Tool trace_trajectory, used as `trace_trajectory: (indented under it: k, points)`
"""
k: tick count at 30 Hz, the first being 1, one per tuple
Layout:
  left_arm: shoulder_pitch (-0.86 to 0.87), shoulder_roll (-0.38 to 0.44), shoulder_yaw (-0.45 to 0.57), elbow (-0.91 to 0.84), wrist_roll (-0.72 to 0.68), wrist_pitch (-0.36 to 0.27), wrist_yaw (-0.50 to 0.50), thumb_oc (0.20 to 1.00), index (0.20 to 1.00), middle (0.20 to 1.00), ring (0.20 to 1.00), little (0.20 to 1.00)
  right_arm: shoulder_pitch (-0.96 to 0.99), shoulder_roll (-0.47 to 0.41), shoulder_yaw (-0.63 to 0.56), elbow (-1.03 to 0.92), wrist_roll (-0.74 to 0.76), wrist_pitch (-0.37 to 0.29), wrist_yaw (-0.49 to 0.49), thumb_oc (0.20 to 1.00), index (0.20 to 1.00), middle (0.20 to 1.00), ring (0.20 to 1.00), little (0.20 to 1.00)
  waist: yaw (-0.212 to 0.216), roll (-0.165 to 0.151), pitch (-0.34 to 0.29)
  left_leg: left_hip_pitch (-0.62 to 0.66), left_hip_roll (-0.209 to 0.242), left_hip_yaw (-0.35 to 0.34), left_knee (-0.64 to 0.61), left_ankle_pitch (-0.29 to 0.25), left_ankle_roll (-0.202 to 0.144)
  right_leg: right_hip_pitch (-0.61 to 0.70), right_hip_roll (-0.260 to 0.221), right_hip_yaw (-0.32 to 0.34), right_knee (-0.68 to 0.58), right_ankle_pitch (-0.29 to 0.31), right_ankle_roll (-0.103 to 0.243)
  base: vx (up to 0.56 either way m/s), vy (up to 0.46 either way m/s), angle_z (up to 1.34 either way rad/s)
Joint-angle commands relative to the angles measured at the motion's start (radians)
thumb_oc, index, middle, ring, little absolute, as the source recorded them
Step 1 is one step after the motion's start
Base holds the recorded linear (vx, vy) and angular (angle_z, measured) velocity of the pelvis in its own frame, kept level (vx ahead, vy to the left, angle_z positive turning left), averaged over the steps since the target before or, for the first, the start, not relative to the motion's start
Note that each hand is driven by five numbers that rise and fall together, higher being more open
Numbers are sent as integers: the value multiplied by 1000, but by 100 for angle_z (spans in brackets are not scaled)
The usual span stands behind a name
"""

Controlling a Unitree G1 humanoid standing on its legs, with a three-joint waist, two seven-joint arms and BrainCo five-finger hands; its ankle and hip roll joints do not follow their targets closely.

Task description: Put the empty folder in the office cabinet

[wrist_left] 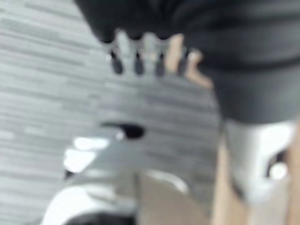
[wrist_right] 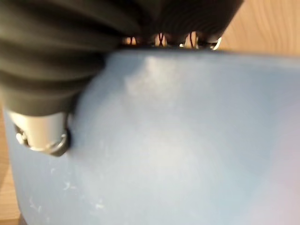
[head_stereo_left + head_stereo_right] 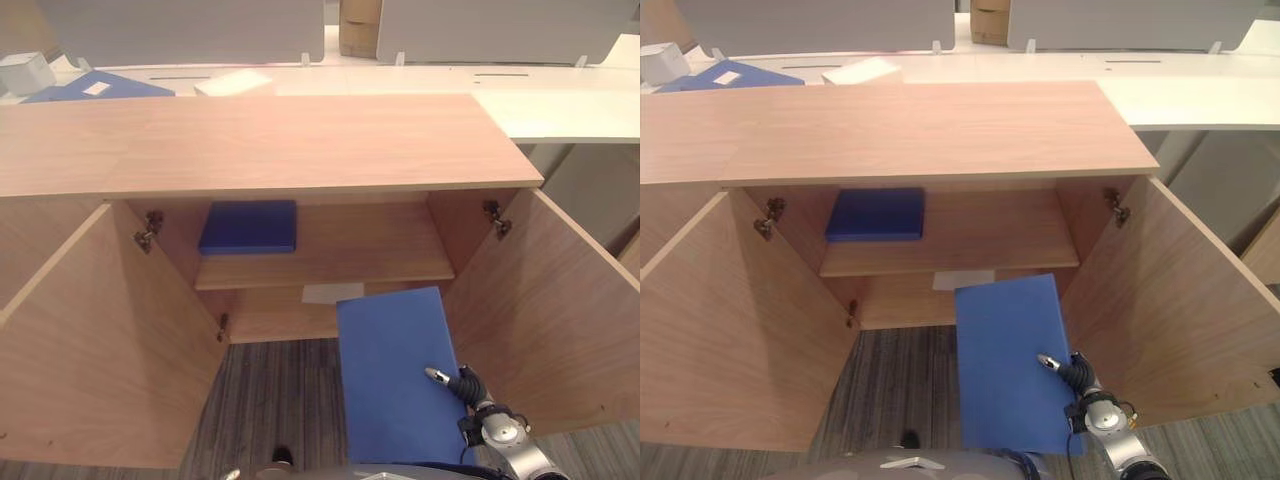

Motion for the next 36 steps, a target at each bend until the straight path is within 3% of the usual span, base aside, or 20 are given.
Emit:
trace_trajectory:
  k: [1, 5, 12, 16, 17, 21, 25, 26, 32, 36]
  points:
    - [-51, 47, -16, 4, 33, -30, 14, 1000, 1000, 1000, 1000, 1000, -115, 4, 13, -23, 35, -29, -5, 200, 200, 200, 200, 200, -24, 21, 91, 0, -42, -14, 24, -125, 74, -81, -59, -5, 164, -47, 4, -4, 114, -30]
    - [-63, 55, -14, -3, 38, -29, 26, 1000, 1000, 1000, 1000, 1000, -105, 17, -13, 1, 35, -47, -37, 200, 200, 200, 200, 200, -53, 3, 108, 27, -73, -12, 44, -180, 73, -149, -46, 36, -7, 69, 47, 130, 15, -20]
    - [-41, 51, -14, -5, 87, -65, 30, 1000, 1000, 1000, 1000, 1000, -48, 18, -73, 20, -1, -68, -14, 200, 200, 200, 200, 200, -86, -7, 123, 82, -78, -42, 99, -232, 84, -275, 9, 44, -47, 44, 58, 321, -63, -3]
    - [-34, 54, -26, -8, 101, -86, 21, 1000, 1000, 1000, 1000, 1000, -31, 16, -72, 44, -31, -96, 8, 200, 200, 200, 200, 200, -96, -20, 131, 91, -85, -65, 150, -275, 99, -290, 7, 76, -47, 60, 58, 380, -140, 67]
    - [-33, 58, -35, -15, 103, -91, 22, 1000, 1000, 1000, 1000, 1000, -30, 14, -67, 53, -27, -110, 10, 200, 200, 200, 200, 200, -102, -28, 132, 95, -85, -73, 178, -308, 104, -282, 1, 97, -47, 70, 59, 386, -196, 85]
    - [-58, 64, -78, -23, 140, -109, 17, 1000, 1000, 1000, 1000, 1000, -57, -14, -50, 41, -8, -114, 12, 200, 200, 200, 200, 200, -124, -29, 122, 81, -55, -73, 233, -356, 85, -256, -7, 148, -47, 64, 38, 310, -180, 30]
    - [-63, 65, -81, -24, 144, -106, 19, 1000, 1000, 1000, 1000, 1000, -60, -16, -48, 39, -17, -110, 16, 200, 200, 200, 200, 200, -127, -29, 123, 79, -49, -68, 241, -361, 81, -254, -10, 148, -40, 63, 35, 81, -72, 47]
    - [-143, 88, -132, -67, 184, -102, -11, 1000, 1000, 1000, 1000, 1000, -96, -38, -24, -11, 39, -131, 27, 200, 200, 200, 200, 200, -152, -22, 173, 63, 33, -18, 237, -347, 48, -316, -36, 151, 84, 44, 21, 162, -217, 25]
    - [-198, 83, -174, -123, 177, -86, 15, 1000, 1000, 1000, 1000, 1000, -185, -55, -20, -81, 143, -165, -31, 200, 200, 200, 200, 200, -157, -1, 218, 26, 46, -30, 200, -325, 29, -412, -37, 162, 127, 56, 22, 40, -84, 47]
    - [-178, 57, -204, -133, 200, -103, 24, 1000, 1000, 1000, 1000, 1000, -236, -56, -37, -107, 195, -122, -125, 200, 200, 200, 200, 200, -162, 16, 230, 36, 47, -28, 157, -303, 17, -438, -31, 175, 132, 69, 19, 110, -5, 5]
